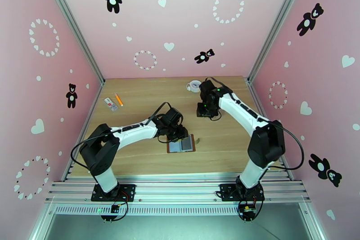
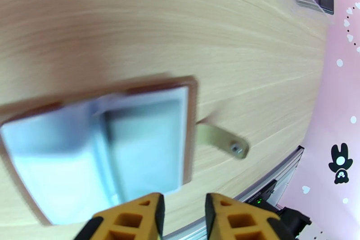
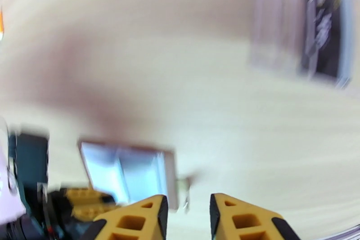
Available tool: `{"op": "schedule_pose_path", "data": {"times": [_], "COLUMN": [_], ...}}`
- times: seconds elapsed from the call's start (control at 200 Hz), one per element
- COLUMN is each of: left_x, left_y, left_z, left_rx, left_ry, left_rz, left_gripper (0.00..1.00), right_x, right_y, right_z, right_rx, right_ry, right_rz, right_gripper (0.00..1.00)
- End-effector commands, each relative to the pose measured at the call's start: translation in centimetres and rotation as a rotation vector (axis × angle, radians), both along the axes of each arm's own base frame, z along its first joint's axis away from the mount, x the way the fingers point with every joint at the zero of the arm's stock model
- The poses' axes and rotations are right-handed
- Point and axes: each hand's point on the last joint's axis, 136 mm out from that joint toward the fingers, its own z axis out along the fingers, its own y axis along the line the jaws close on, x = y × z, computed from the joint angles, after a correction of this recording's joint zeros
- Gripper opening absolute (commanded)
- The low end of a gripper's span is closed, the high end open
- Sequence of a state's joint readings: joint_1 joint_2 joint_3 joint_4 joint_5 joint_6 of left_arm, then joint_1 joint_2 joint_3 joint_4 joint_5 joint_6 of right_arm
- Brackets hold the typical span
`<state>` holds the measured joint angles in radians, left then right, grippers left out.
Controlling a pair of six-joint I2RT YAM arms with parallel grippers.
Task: Put the credit cards into the card holder
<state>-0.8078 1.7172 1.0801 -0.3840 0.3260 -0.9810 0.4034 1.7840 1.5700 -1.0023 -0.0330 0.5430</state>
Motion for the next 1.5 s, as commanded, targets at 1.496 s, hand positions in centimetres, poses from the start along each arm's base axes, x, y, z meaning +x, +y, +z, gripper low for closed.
{"op": "schedule_pose_path", "data": {"times": [1.496], "left_x": [0.7], "left_y": [4.7], "left_z": [-1.0], "left_rx": [0.065], "left_ry": [0.039], "left_rz": [0.047], "left_gripper": [0.31], "right_x": [8.6], "right_y": [-11.4], "right_z": [-6.5], "right_rx": [-0.362], "right_ry": [0.168], "right_rz": [-0.102], "right_gripper": [0.40]}}
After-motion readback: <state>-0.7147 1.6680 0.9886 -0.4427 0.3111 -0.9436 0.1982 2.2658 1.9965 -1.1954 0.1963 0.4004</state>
